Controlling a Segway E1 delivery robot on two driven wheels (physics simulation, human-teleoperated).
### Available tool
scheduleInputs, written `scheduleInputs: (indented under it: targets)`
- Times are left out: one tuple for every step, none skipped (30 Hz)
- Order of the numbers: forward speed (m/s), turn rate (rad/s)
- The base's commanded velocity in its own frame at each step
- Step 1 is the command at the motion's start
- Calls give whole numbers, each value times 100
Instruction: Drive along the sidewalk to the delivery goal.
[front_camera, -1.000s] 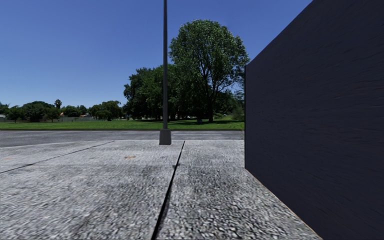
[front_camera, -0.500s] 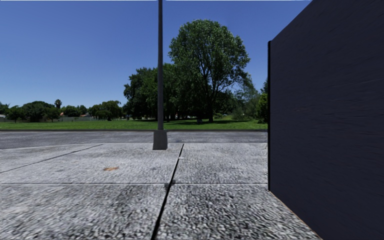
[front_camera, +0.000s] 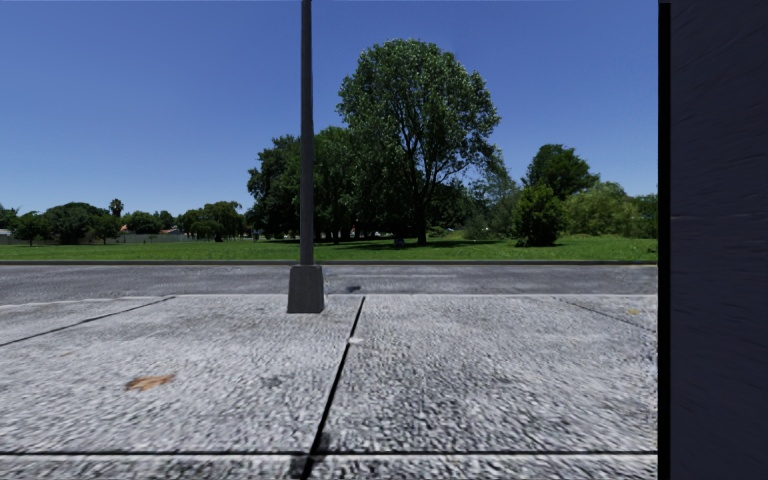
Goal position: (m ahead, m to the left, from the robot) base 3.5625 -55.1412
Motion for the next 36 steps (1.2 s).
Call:
scheduleInputs:
  targets:
    - [192, 0]
    - [192, -4]
    - [192, -22]
    - [192, -37]
    - [192, -55]
    - [192, -55]
    - [178, -60]
    - [147, -75]
    - [121, -81]
    - [121, -81]
    - [98, -83]
    - [91, -83]
    - [94, -83]
    - [98, -83]
    - [98, -83]
    - [105, -83]
    - [114, -83]
    - [123, -83]
    - [123, -83]
    - [131, -83]
    - [133, -83]
    - [133, -83]
    - [133, -83]
    - [133, -83]
    - [134, -83]
    - [134, -83]
    - [135, -83]
    - [136, -83]
    - [137, -83]
    - [137, -83]
    - [139, -83]
    - [140, -83]
    - [141, -83]
    - [141, -83]
    - [141, -83]
    - [141, -83]
